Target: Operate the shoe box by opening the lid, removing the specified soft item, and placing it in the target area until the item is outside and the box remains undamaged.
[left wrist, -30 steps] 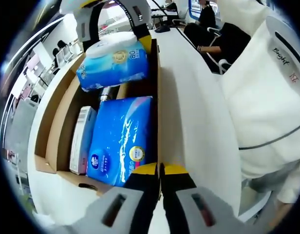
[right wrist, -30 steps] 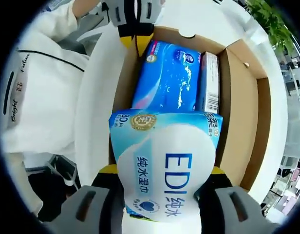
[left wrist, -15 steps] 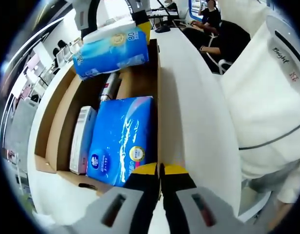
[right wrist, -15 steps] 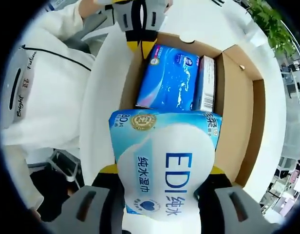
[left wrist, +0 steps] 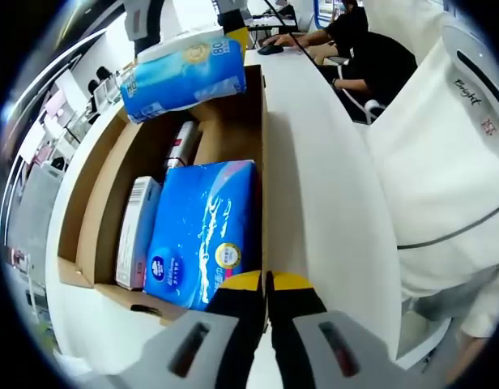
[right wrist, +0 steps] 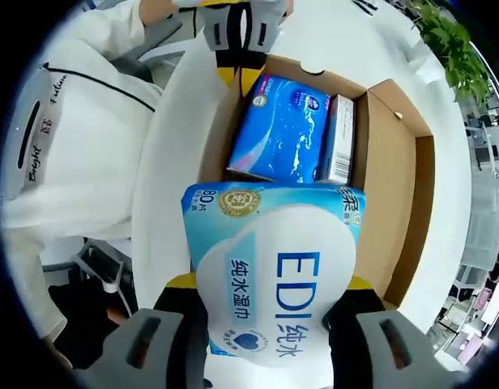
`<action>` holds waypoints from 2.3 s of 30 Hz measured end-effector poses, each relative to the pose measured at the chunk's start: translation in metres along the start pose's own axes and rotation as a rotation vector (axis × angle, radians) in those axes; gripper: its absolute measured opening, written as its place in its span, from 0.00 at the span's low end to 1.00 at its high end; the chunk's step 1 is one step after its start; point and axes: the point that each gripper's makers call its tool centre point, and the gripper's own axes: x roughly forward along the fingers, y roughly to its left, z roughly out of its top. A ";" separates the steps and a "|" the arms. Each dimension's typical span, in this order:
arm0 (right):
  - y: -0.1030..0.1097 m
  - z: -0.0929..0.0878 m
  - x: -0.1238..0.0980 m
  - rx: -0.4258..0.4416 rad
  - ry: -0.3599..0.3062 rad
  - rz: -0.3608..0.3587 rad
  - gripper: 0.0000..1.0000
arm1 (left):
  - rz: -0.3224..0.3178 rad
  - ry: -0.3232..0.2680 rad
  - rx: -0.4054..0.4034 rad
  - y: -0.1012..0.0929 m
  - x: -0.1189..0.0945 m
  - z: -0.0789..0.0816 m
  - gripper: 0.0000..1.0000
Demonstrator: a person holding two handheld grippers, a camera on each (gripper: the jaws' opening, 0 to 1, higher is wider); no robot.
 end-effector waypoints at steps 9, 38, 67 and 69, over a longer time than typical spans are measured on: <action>-0.002 -0.003 -0.010 -0.018 -0.045 -0.028 0.57 | 0.001 -0.002 0.000 0.000 0.000 0.000 0.01; 0.012 -0.055 -0.020 0.046 0.014 -0.019 0.57 | -0.002 -0.001 -0.002 0.000 0.000 0.000 0.01; 0.023 -0.100 -0.013 0.130 0.017 -0.009 0.57 | -0.003 -0.002 -0.002 0.000 0.000 -0.001 0.01; 0.027 -0.104 -0.012 0.142 0.024 0.005 0.57 | -0.001 -0.003 -0.002 0.001 0.000 0.000 0.01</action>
